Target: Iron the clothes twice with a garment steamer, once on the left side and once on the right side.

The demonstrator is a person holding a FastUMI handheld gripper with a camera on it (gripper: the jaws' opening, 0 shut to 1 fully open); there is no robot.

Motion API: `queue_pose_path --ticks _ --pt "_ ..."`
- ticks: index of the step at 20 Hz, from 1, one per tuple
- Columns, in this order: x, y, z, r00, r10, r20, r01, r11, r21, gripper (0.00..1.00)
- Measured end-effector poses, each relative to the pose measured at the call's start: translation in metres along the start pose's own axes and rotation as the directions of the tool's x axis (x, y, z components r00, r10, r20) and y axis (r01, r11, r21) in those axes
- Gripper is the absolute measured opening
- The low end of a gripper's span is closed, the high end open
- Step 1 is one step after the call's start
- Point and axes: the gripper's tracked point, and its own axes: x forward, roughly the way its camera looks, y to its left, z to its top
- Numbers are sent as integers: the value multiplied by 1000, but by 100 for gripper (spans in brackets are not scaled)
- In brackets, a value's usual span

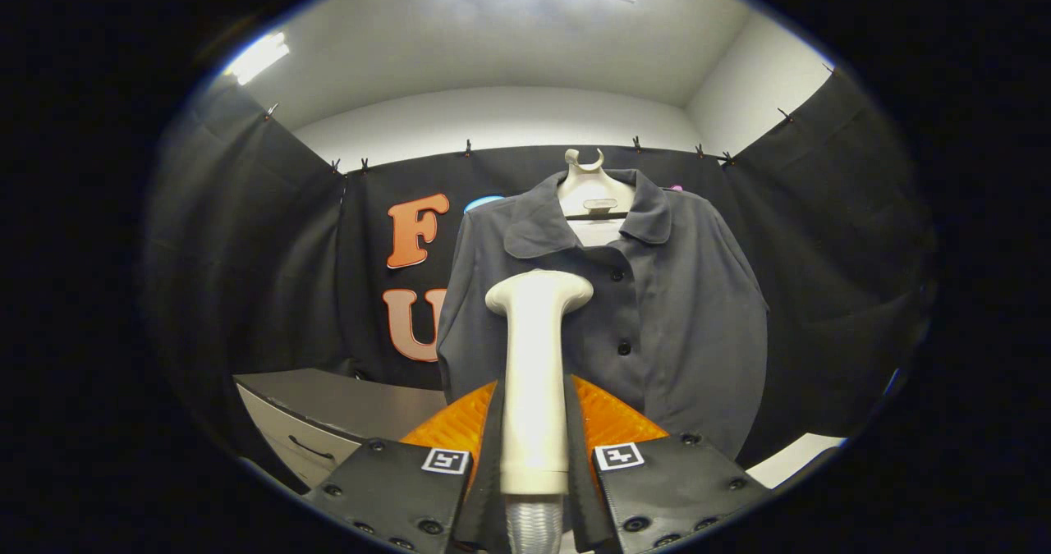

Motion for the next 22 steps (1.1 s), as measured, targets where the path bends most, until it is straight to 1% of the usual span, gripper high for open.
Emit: queue_pose_path --ticks 4,11,18,22 --pt "7 -1 -5 1000 -10 1 10 1000 -28 42" --pt "1 -4 -13 1000 -18 -10 18 999 -41 42" --pt "-12 -9 -39 998 -35 -51 32 998 -60 42" --pt "-22 -9 -57 996 -35 -85 32 999 -43 42"
